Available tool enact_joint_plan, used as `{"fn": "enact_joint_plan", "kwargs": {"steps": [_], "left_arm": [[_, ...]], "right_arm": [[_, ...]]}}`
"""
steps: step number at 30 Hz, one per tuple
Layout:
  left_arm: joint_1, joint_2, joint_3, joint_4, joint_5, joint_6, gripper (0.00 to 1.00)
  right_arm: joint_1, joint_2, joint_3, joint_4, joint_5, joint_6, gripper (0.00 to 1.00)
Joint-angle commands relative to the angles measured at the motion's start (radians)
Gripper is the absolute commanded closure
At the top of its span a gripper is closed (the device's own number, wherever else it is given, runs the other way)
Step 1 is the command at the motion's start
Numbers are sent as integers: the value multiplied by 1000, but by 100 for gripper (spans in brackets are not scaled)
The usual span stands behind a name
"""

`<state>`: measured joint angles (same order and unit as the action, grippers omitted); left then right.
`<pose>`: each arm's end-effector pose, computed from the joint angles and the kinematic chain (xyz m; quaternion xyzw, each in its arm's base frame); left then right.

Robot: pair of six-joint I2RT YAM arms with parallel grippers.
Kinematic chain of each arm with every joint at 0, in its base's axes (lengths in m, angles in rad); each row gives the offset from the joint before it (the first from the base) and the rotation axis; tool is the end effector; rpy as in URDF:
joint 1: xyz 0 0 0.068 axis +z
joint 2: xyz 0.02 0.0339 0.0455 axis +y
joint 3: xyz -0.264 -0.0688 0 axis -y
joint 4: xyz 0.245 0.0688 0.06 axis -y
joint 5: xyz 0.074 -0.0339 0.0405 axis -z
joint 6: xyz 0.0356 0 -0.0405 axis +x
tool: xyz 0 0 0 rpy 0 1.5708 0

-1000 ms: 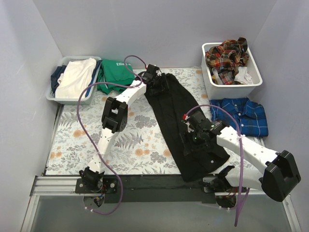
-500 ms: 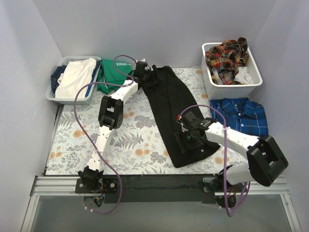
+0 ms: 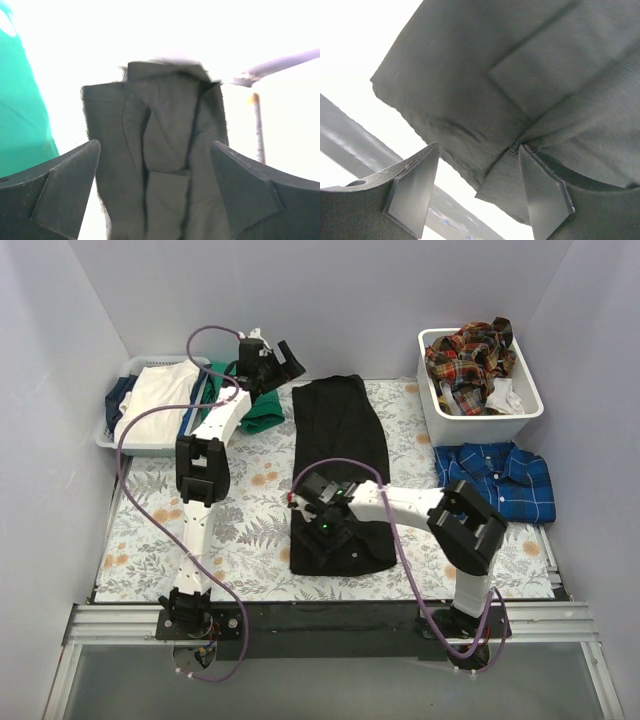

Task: Fold and stack the long sleeve shirts
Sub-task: Fold the shirt

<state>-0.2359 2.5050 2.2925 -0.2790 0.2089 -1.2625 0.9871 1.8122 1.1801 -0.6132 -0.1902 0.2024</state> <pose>0.5626 -0.1428 0.2261 -0.3723 0.7696 -0.4135 0.3133 0.1879 0.2967 0.1703 -0.3898 0.9018 0.1680 0.0811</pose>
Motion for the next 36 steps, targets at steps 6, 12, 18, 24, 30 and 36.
{"fn": "enact_joint_plan", "kwargs": {"steps": [6,12,18,24,30,36], "left_arm": [[15,-232,-22,-179,11,87,8],[14,-291,-48,-386,-34,156,2],[41,-445,-287,-368,24,129,2],[50,-602,-508,-353,193,118,2],[-11,-886,-882,-330,117,121,2],[-19,-1095,-1146,-367,86,71,2]], "right_arm": [[124,1,107,-19,-37,18,28],[122,-195,144,-22,240,67,18],[20,-342,133,27,378,150,1],[-195,-447,-15,33,233,103,4],[-192,-418,-143,29,66,52,26],[-163,-390,-223,95,35,112,40]]}}
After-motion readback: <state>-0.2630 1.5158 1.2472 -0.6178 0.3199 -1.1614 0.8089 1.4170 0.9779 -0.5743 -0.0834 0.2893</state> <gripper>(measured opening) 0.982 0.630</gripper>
